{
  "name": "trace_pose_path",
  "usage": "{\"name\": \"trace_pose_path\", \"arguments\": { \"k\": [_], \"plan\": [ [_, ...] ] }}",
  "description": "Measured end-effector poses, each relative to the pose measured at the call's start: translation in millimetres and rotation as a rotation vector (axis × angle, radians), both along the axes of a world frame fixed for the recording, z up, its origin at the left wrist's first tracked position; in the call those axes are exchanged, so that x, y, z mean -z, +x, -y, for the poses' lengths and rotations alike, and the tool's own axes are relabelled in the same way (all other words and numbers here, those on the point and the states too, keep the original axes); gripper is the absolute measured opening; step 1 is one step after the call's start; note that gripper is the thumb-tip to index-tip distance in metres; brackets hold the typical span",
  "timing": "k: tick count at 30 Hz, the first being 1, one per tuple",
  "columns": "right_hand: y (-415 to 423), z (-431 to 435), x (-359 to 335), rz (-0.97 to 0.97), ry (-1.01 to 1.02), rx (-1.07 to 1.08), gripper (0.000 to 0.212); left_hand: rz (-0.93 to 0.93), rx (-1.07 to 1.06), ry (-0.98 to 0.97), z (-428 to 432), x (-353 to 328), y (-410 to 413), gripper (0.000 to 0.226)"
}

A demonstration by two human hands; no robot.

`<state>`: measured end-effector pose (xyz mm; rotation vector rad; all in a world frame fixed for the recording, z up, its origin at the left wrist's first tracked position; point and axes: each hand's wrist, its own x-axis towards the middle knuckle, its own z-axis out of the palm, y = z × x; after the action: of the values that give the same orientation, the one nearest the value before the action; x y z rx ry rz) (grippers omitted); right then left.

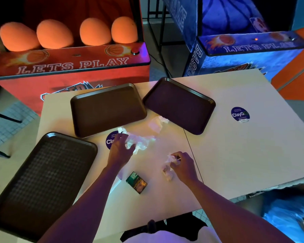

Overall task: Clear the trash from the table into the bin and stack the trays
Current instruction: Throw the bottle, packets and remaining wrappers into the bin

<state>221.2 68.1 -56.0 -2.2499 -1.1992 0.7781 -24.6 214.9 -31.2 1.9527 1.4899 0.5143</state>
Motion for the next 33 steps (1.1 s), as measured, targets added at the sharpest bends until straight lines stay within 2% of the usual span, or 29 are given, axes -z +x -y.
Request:
{"name": "trace_pose_path", "arguments": {
  "k": [9,14,18,24,33],
  "plan": [
    [26,21,4,0.012,0.028,0.072,0.032,-0.257,0.248,-0.239,-36,24,48,0.068],
    [34,37,12,0.012,0.037,0.119,0.035,-0.391,0.286,-0.318,-56,38,61,0.074],
    [38,47,15,0.003,0.018,0.158,0.033,-0.444,0.269,-0.322,-67,42,66,0.071],
    [37,43,8,-0.01,0.004,0.155,0.033,-0.393,0.215,-0.261,-66,26,64,0.059],
    [34,6,-23,-0.015,0.099,0.138,0.025,-0.2,0.136,-0.155,-74,-43,72,0.046]
  ]
}}
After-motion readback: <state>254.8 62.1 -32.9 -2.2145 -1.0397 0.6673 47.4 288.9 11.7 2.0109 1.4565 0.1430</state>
